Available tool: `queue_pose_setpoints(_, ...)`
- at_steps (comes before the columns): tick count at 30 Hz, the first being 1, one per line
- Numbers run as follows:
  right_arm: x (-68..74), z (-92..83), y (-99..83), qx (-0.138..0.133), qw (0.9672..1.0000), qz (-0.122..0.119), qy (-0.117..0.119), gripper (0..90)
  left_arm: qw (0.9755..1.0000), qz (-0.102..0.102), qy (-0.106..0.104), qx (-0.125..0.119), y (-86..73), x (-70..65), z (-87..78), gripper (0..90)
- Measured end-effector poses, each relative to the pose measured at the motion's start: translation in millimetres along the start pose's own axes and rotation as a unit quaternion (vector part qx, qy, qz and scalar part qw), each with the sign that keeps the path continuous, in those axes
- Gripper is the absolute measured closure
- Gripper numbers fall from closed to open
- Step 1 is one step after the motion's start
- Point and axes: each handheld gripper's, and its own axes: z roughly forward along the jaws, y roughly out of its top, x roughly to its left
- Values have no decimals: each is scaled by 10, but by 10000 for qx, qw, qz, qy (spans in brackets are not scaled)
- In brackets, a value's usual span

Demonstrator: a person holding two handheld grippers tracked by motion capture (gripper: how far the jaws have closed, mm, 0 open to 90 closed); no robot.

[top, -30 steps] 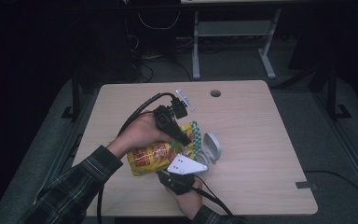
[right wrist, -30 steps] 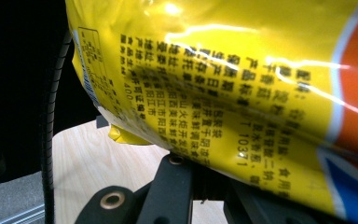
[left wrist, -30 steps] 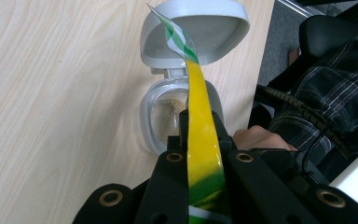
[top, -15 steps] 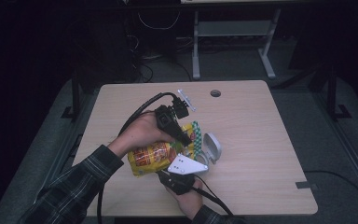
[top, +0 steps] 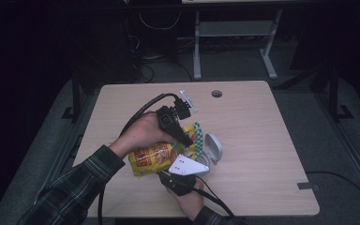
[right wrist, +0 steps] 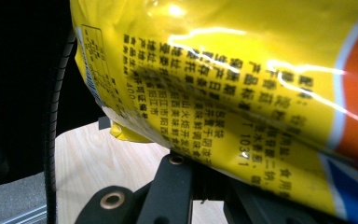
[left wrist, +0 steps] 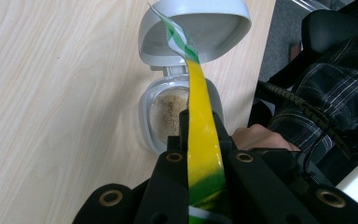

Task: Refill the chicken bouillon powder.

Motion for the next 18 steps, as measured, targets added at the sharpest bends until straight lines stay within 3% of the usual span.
queue_pose_setpoints(18,6,-1,3,-20,10000,-3,19,900,10000,4,6,62,16,-5,10,893)
